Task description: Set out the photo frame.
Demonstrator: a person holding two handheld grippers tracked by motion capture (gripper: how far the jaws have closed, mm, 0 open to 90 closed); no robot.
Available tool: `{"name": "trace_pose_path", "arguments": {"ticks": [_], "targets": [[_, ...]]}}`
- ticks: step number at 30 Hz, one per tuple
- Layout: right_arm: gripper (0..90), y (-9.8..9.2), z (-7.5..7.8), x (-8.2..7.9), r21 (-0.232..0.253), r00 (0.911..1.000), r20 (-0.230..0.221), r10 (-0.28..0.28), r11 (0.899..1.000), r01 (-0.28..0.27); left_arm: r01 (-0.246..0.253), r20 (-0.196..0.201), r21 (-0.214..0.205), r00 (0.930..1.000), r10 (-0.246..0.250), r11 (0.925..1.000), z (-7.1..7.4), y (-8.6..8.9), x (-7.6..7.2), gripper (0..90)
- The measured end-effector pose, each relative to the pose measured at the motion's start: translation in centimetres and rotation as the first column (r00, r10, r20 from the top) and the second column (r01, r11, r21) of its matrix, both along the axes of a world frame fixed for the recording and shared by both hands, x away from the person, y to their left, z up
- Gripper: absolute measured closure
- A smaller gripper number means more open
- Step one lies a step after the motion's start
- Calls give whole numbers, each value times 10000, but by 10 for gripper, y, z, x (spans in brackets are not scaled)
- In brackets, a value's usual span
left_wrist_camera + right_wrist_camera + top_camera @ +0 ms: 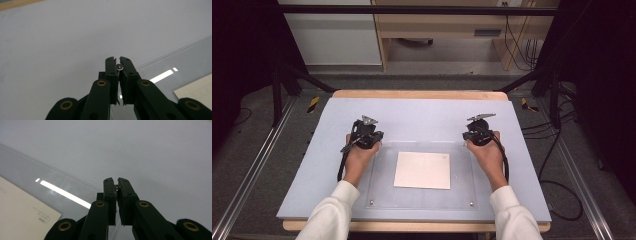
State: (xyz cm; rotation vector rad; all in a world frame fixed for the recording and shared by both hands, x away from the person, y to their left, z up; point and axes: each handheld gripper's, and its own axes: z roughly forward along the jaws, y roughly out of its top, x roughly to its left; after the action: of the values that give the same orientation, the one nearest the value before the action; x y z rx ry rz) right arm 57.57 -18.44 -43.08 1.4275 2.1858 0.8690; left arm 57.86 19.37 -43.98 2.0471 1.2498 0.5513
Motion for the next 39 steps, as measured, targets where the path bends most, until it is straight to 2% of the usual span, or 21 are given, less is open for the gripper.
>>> {"name": "trace_pose_path", "arguments": {"ticks": [2, 4, 7, 17, 19, 22, 24, 28, 30, 31, 36, 39], "targets": [[859, -2, 2, 6, 183, 9991, -413, 8, 9998, 0, 117, -289, -71, 9995, -119, 9999, 2, 2, 6, 849], [858, -3, 3, 12, 281, 9979, -646, 50, 9996, -32, 145, -579, -176, 9982, -155, 9997, 3, 3, 11, 849], [859, -5, 4, 19, 457, 9956, -931, 88, 9989, -45, 94, -798, -261, 9967, -115, 9996, 5, 4, 16, 849], [848, -7, 1, 10, 517, 9986, -449, 275, 9983, -252, 139, -1001, -176, 9949, -156, 9997, 6, 3, 17, 850], [764, -9, 2, 5, 275, 9993, 110, 354, 9990, -357, 157, -1026, -143, 9946, -171, 9998, 6, 2, 16, 850], [670, -15, 10, -8, 466, 9950, 928, 360, 9981, -405, 180, -1082, -144, 9939, -195, 9997, 6, 3, 17, 850], [610, -21, 15, -23, 452, 9873, 1506, 499, 9973, -573, 164, -1175, -175, 9929, -183, 9997, 7, 3, 19, 850], [500, -29, 20, -55, 512, 9695, 2255, 960, 9926, -1102, 140, -1345, -254, 9908, -173, 9996, 7, 4, 23, 850], [433, -31, 19, -74, 383, 9567, 2650, 1203, 9901, -1351, 147, -1408, -326, 9899, -191, 9994, 7, 4, 25, 850], [394, -33, 17, -84, 131, 9478, 2856, 1420, 9883, -1520, 177, -1446, -308, 9893, -220, 9994, 8, 5, 26, 850], [262, -45, 8, -120, -442, 9243, 3552, 1395, 9902, -1324, 193, -1567, -244, 9874, -229, 9995, 8, 5, 29, 850], [224, -51, 2, -134, -652, 9230, 3631, 1276, 9916, -1114, 112, -1600, -335, 9870, -164, 9994, 8, 4, 30, 849]]}}
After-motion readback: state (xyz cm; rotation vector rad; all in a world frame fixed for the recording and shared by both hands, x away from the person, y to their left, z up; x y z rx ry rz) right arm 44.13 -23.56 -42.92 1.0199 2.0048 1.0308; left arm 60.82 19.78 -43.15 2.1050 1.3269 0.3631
